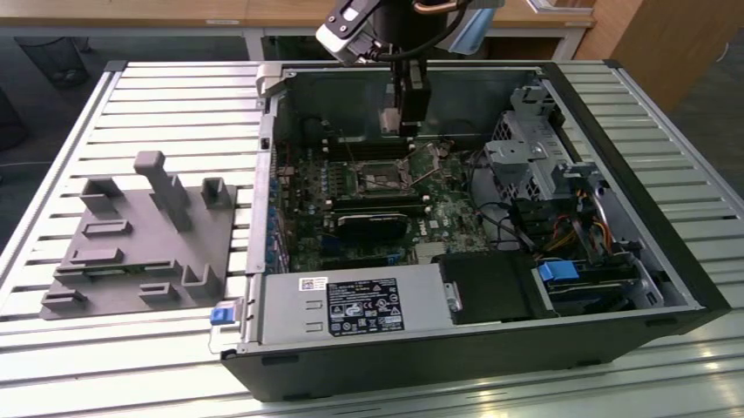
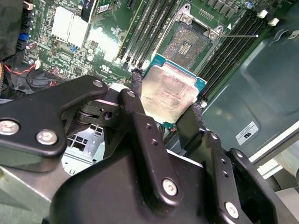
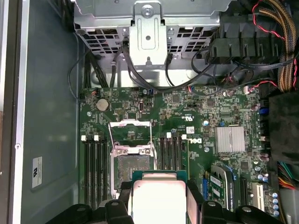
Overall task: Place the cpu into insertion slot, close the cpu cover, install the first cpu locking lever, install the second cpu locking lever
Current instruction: 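Place the cpu into insertion slot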
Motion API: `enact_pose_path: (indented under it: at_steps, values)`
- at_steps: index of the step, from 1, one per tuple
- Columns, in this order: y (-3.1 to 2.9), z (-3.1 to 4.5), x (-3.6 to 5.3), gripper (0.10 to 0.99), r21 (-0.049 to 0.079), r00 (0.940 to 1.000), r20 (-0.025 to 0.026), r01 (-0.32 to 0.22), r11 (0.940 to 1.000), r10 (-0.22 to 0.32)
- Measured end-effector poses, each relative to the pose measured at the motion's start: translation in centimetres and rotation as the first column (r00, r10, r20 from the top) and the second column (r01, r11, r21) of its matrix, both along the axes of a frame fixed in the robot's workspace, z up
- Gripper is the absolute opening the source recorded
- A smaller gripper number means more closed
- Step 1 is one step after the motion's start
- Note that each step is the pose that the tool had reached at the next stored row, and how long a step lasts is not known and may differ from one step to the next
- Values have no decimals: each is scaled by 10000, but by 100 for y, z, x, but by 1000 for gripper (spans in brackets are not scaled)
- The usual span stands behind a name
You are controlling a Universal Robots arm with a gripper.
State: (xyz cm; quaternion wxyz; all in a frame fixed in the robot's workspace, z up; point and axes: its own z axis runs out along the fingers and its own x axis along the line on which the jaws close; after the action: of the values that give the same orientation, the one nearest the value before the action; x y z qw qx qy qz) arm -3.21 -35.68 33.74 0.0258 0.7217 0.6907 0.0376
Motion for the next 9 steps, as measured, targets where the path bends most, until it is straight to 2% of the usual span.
enact_pose_path:
  at_steps: [9]
  values:
    - [0,-19,0,541,-1,10000,-1,0,10000,0]
